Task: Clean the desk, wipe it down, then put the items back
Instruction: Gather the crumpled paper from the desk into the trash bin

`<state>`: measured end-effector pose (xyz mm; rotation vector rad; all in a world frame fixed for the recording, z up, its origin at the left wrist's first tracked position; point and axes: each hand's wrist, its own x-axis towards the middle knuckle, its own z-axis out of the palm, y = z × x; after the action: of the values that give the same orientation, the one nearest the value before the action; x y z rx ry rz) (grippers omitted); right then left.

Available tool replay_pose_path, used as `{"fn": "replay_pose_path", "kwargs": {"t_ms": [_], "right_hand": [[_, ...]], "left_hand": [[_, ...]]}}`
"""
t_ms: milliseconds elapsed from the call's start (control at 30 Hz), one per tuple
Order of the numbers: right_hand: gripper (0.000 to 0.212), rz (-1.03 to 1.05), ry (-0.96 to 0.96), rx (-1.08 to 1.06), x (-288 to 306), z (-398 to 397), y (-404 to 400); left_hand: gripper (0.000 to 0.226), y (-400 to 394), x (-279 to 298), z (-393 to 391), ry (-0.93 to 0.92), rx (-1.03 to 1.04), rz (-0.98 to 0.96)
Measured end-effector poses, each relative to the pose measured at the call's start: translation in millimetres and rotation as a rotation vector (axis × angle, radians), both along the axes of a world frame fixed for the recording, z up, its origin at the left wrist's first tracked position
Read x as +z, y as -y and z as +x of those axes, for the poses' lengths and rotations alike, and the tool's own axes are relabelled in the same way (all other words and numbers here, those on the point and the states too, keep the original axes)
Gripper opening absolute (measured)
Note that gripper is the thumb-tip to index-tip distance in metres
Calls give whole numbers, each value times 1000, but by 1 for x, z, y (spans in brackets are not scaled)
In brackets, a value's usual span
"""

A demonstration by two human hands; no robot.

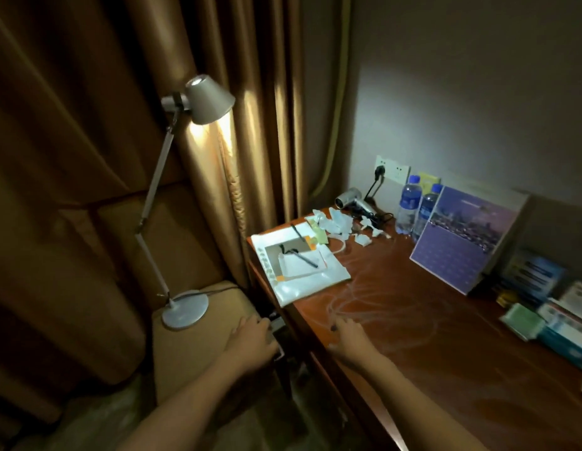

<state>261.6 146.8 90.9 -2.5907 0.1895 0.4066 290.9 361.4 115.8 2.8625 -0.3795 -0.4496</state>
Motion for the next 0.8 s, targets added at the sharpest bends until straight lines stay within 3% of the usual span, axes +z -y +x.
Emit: {"fn": "replay_pose_path", "kwargs": {"t_ms": [133, 433, 800], "right_hand": [[40, -62, 16, -39, 8, 73, 24], [46, -65, 7, -111, 20, 171, 72], [41, -17, -80, -374, -18, 260, 146]], "left_hand": [[41, 32, 10, 74, 68, -6, -43], [44, 77, 8, 183, 75, -40, -51], [45, 168, -24, 332, -55, -242, -84]]}}
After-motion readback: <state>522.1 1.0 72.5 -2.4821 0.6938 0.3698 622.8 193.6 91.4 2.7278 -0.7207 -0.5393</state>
